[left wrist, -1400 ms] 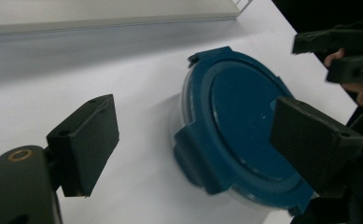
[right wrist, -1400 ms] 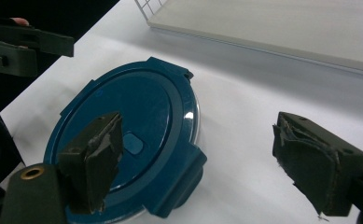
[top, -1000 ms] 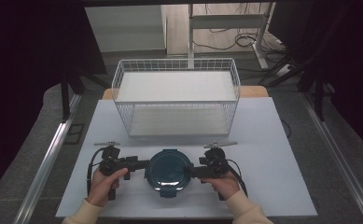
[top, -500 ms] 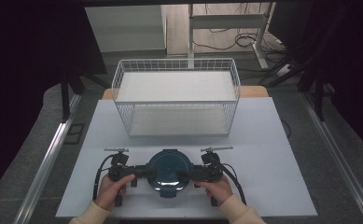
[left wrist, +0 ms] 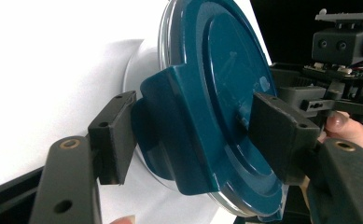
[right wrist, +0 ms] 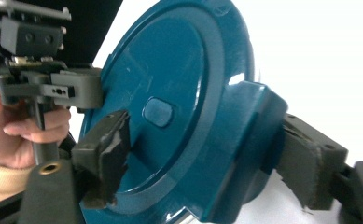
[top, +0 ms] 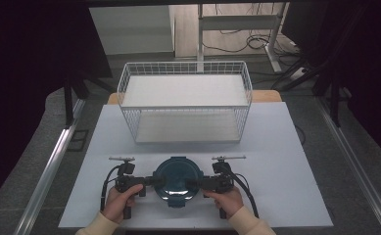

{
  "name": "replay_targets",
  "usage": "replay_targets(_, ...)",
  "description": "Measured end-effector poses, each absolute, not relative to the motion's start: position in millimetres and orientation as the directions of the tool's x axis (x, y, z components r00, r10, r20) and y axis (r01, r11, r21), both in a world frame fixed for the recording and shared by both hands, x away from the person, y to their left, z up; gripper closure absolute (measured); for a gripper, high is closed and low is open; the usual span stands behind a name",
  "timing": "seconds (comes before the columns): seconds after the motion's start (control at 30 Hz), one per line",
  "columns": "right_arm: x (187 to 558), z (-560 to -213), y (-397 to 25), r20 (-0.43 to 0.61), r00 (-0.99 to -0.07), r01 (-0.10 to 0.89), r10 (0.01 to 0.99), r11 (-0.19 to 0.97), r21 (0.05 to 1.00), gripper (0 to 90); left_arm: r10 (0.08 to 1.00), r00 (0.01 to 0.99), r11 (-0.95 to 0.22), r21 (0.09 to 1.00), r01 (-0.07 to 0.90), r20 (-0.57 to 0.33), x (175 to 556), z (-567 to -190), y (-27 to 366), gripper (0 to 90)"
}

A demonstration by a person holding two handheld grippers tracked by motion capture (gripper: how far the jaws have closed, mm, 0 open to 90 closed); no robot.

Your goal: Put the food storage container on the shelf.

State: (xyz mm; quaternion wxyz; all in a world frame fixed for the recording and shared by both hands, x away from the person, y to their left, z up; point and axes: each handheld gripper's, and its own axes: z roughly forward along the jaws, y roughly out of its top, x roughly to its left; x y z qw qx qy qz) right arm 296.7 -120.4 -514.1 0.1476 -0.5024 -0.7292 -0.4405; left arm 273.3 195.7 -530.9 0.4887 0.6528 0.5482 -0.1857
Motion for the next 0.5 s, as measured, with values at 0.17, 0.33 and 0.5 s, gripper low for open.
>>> replay_targets(0.17,298,-515,-126,0.688,-0.423,0.875,0.589,0.069,0.479,30.5,0.542,0.341,0.073,0.448,0.891,-0.768,271,-527,195,36.6)
replay_targets(0.33,295,-513,-130,0.697,-0.428,0.869,0.575,0.050,0.492,34.7,0.542,0.351,0.075,0.460,0.885,-0.763,268,-524,196,38.9)
replay_targets(0.5,292,-511,-134,0.701,-0.433,0.865,0.567,0.043,0.500,38.0,0.553,0.369,0.081,0.489,0.868,-0.747,263,-519,195,40.5)
